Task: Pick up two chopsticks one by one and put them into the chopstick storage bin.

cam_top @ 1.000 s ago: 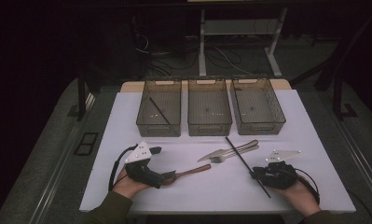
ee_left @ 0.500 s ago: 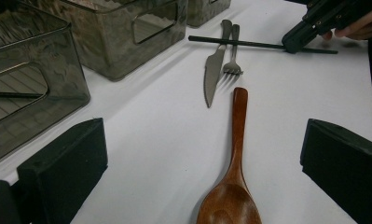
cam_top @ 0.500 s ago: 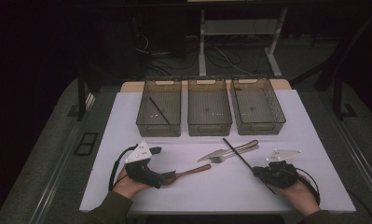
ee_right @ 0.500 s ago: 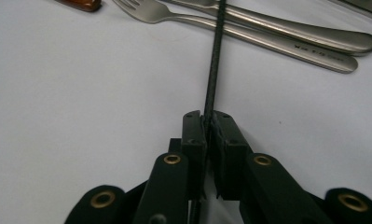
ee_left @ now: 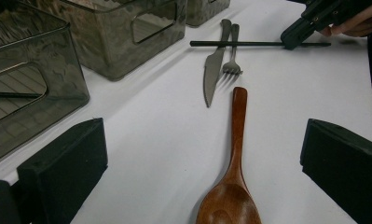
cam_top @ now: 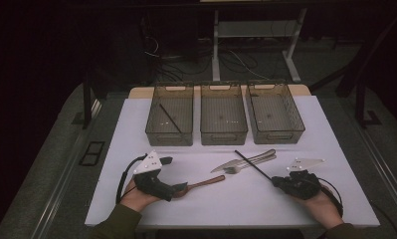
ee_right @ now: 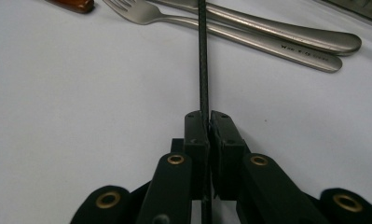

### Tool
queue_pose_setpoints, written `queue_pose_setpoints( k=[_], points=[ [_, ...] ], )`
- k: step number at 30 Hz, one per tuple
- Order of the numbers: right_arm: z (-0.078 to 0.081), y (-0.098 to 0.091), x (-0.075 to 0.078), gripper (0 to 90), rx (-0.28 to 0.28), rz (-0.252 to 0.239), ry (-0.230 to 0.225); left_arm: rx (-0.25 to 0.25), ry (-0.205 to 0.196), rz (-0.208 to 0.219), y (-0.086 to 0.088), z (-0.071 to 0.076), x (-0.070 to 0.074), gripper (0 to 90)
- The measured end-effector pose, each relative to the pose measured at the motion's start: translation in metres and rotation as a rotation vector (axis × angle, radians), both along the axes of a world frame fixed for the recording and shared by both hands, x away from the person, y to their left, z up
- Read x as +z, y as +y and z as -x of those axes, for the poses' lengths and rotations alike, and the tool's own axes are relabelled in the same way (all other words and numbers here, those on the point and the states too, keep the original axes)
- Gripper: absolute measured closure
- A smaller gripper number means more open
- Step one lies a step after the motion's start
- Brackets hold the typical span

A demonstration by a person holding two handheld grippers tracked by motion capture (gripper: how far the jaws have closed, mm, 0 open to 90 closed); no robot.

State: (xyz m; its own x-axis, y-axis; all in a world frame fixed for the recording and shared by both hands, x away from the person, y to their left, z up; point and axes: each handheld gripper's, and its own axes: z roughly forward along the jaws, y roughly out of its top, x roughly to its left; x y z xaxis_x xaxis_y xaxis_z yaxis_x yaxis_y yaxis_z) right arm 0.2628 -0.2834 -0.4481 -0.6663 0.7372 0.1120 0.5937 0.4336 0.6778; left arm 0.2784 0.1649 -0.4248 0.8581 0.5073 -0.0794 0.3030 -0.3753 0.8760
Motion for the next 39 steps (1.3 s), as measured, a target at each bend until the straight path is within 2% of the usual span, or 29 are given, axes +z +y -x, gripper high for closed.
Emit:
queue_pose_setpoints(
  k=[24,39],
  points=[
    [0.002,-0.007,0.018,84.8,0.028,-0.104,-0.038,-0.002,0.002,-0.001,0.0,0.0,0.0,0.0],
    [-0.002,-0.001,0.033,84.8,0.046,-0.164,-0.06,-0.01,0.007,0.006,0.001,0.003,-0.001,0.0]
  ],
)
